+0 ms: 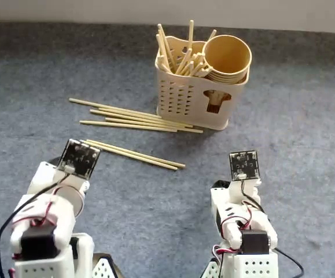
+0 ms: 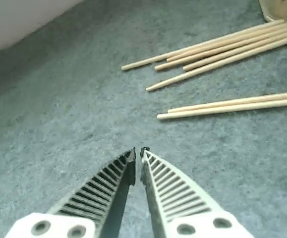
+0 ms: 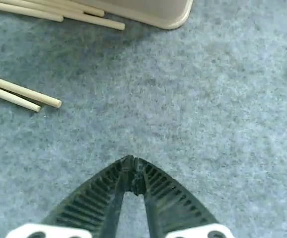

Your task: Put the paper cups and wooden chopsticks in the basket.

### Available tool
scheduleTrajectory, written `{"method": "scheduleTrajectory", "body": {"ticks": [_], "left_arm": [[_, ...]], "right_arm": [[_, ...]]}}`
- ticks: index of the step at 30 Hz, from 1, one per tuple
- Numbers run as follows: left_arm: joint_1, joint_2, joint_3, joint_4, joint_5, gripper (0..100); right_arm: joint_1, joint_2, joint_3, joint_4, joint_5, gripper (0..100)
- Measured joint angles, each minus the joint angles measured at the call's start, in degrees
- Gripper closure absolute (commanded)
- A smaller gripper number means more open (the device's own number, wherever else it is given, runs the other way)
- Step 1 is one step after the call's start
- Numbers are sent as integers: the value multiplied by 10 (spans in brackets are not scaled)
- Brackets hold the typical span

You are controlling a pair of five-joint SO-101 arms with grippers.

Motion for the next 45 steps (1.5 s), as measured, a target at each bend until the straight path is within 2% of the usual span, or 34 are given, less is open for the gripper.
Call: {"method": "scheduleTrajectory", "body": {"ticks": [3, 7, 11, 19, 29, 45], "left_arm": [[25, 92, -35, 0, -31, 944], [55, 229, -84, 0, -62, 873], [84, 348, -120, -4, -83, 880], [142, 549, -171, -108, -87, 883], [216, 789, -290, -120, -149, 883], [258, 1016, -444, -120, -240, 892]], "right_arm": [[0, 0, 0, 0, 0, 994], [0, 0, 0, 0, 0, 994], [0, 0, 0, 0, 0, 994], [4, 0, 0, 0, 0, 994], [30, 0, 0, 0, 0, 994], [30, 0, 0, 0, 0, 994]]}}
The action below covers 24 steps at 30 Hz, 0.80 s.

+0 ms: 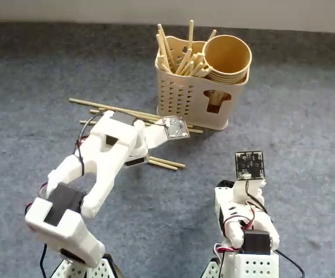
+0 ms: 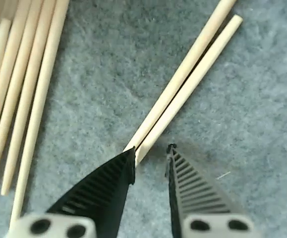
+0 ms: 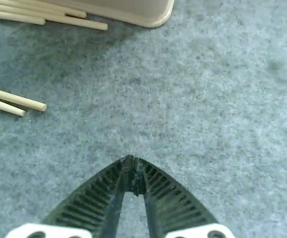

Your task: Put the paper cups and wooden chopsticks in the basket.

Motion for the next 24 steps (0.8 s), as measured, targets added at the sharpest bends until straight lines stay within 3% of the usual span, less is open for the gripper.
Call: {"method": "scheduleTrajectory", "body": {"ticks": [8, 24], "left_arm": [[0, 94, -99, 55, -4, 995], [7, 118, -163, 238, -7, 994]], "right_arm": [[0, 0, 0, 0, 0, 994], [2, 0, 0, 0, 0, 994]]}}
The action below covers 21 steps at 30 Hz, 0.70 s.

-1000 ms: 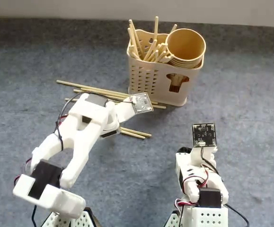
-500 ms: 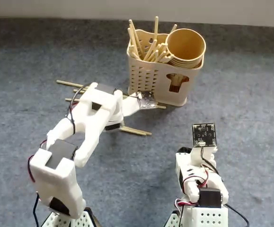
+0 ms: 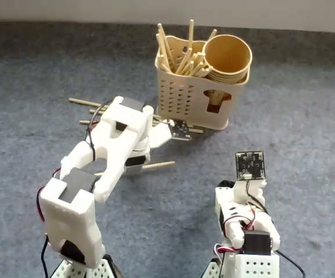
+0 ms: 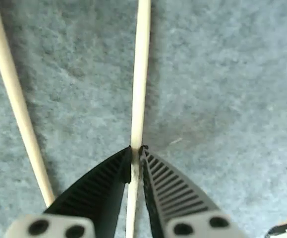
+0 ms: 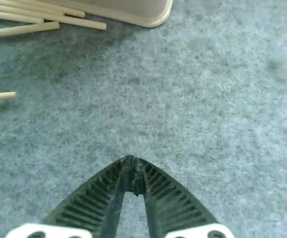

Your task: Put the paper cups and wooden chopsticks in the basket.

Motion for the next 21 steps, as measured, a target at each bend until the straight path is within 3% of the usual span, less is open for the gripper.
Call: {"method": "scheduleTrajectory", "body": {"ticks": [14, 21], "left_arm": [[-2, -156, 1, 79, 13, 992], [21, -153, 1, 79, 43, 906]], "right_arm": [[0, 0, 1, 0, 0, 994], [0, 0, 1, 0, 0, 994]]}}
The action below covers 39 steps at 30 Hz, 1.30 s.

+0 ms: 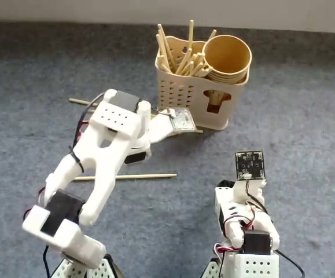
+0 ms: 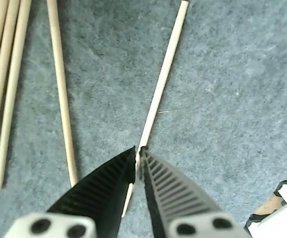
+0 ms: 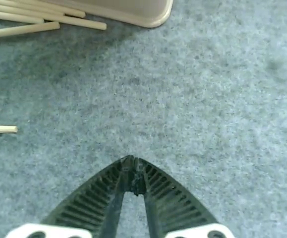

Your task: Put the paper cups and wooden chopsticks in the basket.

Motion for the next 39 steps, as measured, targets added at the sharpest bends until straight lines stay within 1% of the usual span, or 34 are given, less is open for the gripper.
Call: {"method": "scheduleTrajectory", "body": {"ticks": [3, 9, 13, 16, 21, 25, 29, 35, 39], "left_arm": [[17, 45, 0, -6, 18, 905], [52, 140, 0, -72, 37, 905], [57, 191, -1, -107, 55, 914], [56, 196, -2, -110, 59, 991], [61, 196, -2, -109, 61, 994], [61, 176, 0, -96, 61, 994], [59, 110, 0, -63, 64, 994], [60, -18, -5, -51, 120, 994], [59, -89, -53, -49, 146, 994]], "right_arm": [[0, 0, 0, 0, 0, 994], [0, 0, 0, 0, 0, 994], [0, 0, 0, 0, 0, 994], [0, 0, 0, 0, 0, 994], [0, 0, 0, 0, 0, 994], [0, 0, 0, 0, 0, 994], [0, 0, 0, 0, 0, 994], [0, 0, 0, 0, 0, 994], [0, 0, 0, 0, 0, 994]]}}
